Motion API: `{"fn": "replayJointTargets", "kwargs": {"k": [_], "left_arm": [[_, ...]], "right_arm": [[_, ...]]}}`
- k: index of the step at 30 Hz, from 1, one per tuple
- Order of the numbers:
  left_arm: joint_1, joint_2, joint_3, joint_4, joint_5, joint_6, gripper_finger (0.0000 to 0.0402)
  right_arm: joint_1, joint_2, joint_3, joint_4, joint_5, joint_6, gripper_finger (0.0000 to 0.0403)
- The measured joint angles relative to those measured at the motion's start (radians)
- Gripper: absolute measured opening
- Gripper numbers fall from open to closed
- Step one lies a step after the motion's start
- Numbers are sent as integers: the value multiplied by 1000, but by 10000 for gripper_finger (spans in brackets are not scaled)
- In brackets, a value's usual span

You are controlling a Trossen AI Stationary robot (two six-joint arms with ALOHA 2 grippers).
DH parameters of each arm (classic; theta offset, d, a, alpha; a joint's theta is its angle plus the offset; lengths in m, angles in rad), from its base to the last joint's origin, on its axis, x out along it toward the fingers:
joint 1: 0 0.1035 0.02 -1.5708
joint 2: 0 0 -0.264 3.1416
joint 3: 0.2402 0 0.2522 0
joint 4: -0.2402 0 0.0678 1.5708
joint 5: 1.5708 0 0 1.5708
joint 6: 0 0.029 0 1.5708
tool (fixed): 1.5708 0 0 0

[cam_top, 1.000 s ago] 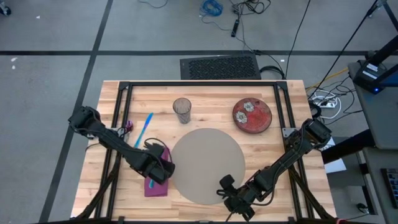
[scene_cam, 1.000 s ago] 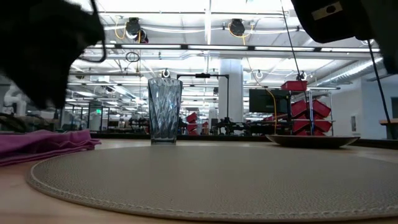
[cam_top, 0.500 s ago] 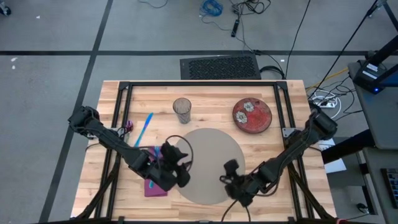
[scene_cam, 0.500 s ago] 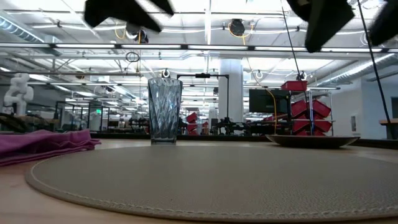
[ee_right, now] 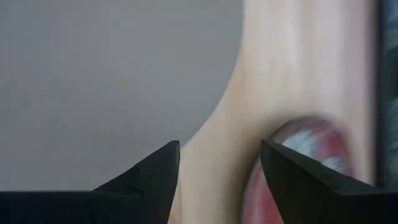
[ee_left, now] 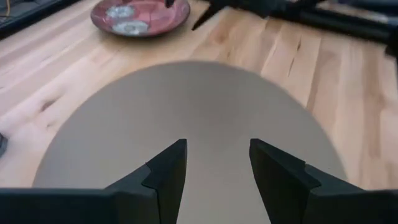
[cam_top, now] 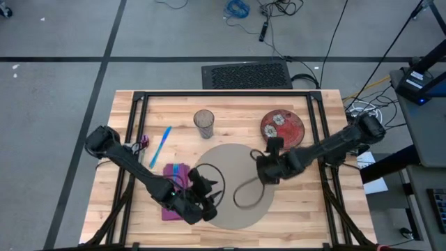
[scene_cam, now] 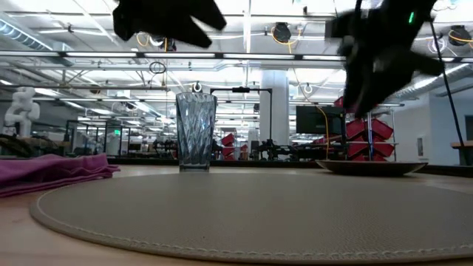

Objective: Set table place
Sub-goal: Put the red plate on the gray placemat

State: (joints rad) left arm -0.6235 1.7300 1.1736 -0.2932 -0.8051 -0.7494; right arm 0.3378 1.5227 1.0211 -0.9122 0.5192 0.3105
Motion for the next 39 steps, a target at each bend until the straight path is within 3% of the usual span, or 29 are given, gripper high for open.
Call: {"fn": "replayJointTargets", "kwargs": {"k": [3,8,16,27,31,36,39], "left_arm": [[-13,51,0,0,9,-1,162],[-28,118,0,11,13,-2,162],[-18,159,0,58,14,6,162],[-29,159,0,115,12,18,162],[-34,159,0,148,11,26,162],[-34,159,0,165,10,32,162],[-34,159,0,176,7,32,162]], "right_arm": [[-88,1,-129,125,-102,-16,212],[-167,2,-258,167,-89,41,212],[-226,1,-304,183,7,48,212],[-387,-7,-380,270,-63,-35,205],[-411,-8,-405,327,-59,-70,162],[-411,1,-416,396,-6,-123,43],[-403,11,-418,423,57,-128,29]]}}
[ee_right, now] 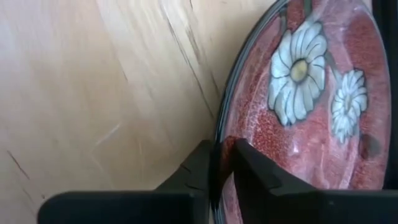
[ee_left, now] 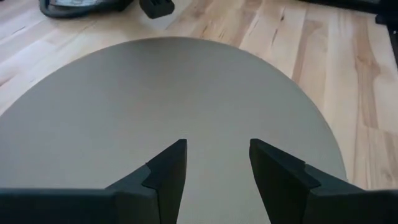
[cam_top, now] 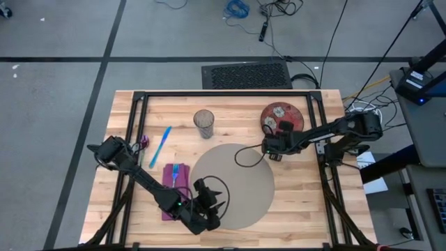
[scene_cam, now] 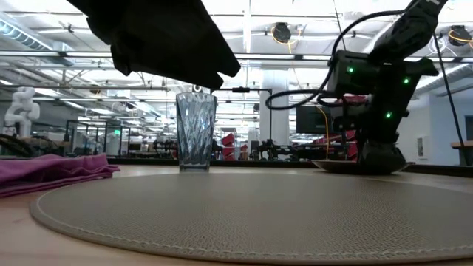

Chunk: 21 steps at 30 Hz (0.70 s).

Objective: Set table place
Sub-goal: Put the red plate on the gray placemat

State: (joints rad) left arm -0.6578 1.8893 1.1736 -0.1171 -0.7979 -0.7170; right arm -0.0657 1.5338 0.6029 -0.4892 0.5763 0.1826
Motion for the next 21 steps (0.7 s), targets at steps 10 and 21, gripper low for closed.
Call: {"fn": "replayJointTargets", "kwargs": {"k": [10,21], "left_arm": [[0,0,0,4,-1,0,162],[3,0,0,4,-8,0,162]], "right_arm": [[164,7,-3,-9,59,125,26],[410,6,99,-207,194,311,2]]}}
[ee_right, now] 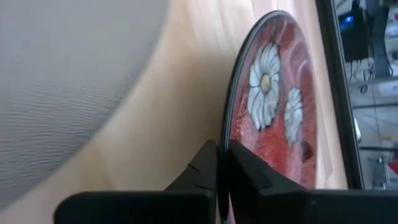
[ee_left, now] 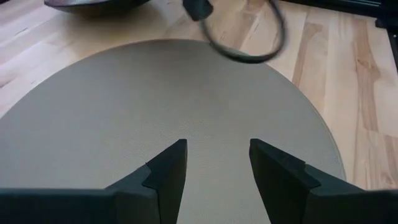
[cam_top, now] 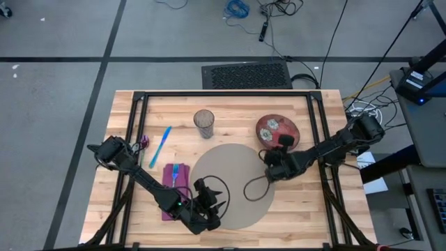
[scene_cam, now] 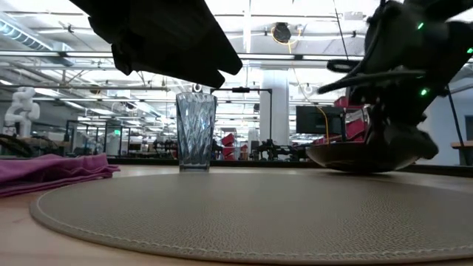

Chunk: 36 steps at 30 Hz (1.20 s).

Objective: Set table place
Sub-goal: Put the red plate on the gray placemat

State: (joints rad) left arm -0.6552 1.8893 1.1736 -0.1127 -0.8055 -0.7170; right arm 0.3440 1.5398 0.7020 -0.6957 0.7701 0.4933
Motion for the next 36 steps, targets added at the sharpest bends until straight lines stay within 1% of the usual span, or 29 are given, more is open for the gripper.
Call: {"fn": "replayJointTargets", "kwargs": {"k": [11,16,20,26,36], "left_arm": [[0,0,0,0,-7,0,162],[0,0,0,0,-7,0,162],[0,0,0,0,-11,0,162],[0,0,0,0,-13,17,162],[0,0,0,-1,-13,18,162]], "right_arm": [[161,0,115,-62,106,0,2],[224,4,144,-65,123,-16,1],[274,34,185,-33,131,-75,1],[345,151,299,-12,109,-159,1],[416,407,565,-13,84,-319,1]]}}
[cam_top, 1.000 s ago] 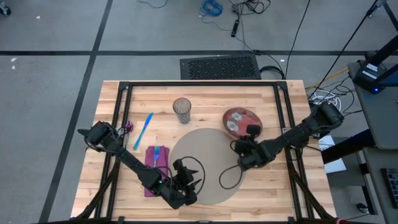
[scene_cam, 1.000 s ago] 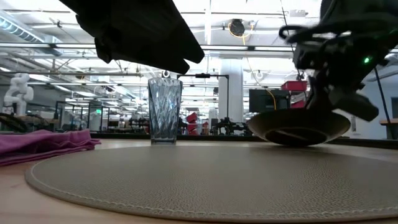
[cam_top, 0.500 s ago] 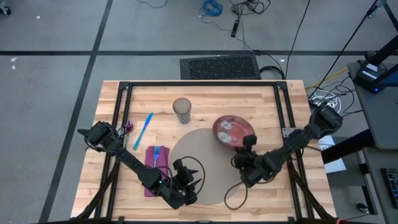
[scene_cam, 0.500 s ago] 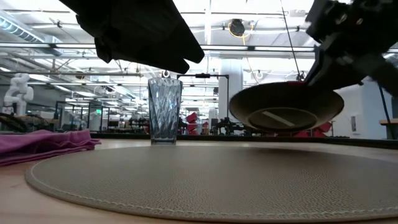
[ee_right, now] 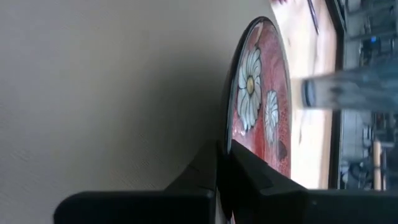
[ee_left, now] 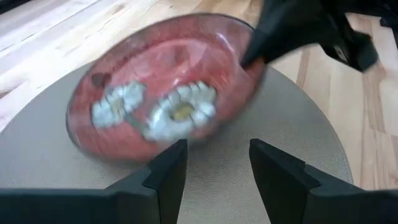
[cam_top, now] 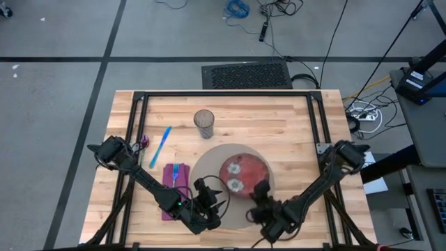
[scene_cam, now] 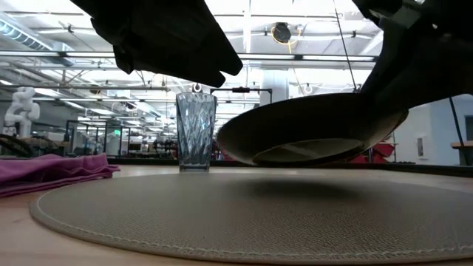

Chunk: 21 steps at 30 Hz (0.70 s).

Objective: Set table place
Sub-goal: Put the red plate on the gray placemat

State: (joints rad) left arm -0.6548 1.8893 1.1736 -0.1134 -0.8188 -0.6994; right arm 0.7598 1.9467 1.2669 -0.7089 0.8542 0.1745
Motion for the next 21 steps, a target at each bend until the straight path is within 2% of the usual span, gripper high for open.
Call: {"fn": "replayJointTargets", "kwargs": {"k": [7,15,21], "left_arm": [[0,0,0,0,0,1,162],[0,0,0,-1,0,3,162],[0,0,0,-1,0,6,162]], "right_arm": [[11,82,101,24,-27,-82,0],[13,88,104,168,-44,-187,0],[-8,88,104,191,-43,-207,0]]}}
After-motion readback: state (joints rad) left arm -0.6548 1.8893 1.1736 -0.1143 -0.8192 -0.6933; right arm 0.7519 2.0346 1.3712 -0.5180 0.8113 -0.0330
